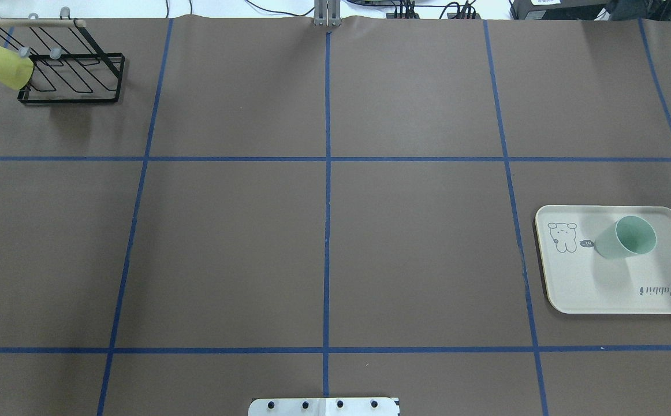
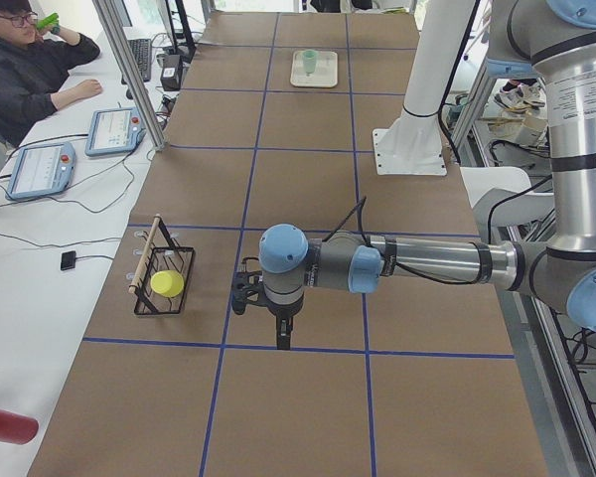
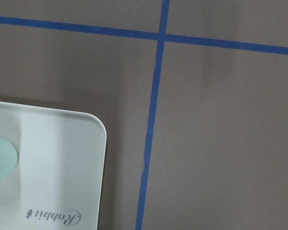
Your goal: Left arm grabs green cup and hands to right arm on tray
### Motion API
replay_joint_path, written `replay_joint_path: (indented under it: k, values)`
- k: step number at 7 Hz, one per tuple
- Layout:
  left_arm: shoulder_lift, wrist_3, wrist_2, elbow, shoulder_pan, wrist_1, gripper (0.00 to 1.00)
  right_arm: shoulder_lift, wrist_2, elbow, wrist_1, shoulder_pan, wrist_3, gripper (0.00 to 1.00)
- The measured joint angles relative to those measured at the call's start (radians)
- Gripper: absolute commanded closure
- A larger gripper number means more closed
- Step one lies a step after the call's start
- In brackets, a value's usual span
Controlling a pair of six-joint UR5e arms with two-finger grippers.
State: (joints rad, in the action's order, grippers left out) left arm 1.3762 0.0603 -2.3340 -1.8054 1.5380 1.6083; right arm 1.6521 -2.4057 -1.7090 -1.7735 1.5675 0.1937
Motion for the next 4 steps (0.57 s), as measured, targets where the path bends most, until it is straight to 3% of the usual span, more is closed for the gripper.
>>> replay_joint_path:
  k: [4]
  values:
    - [-0.003,-0.034,0.010,-0.008,0.000,-0.004,0.00,0.003,-0.003,0.054,0.077,0.000,-0.003,0.01]
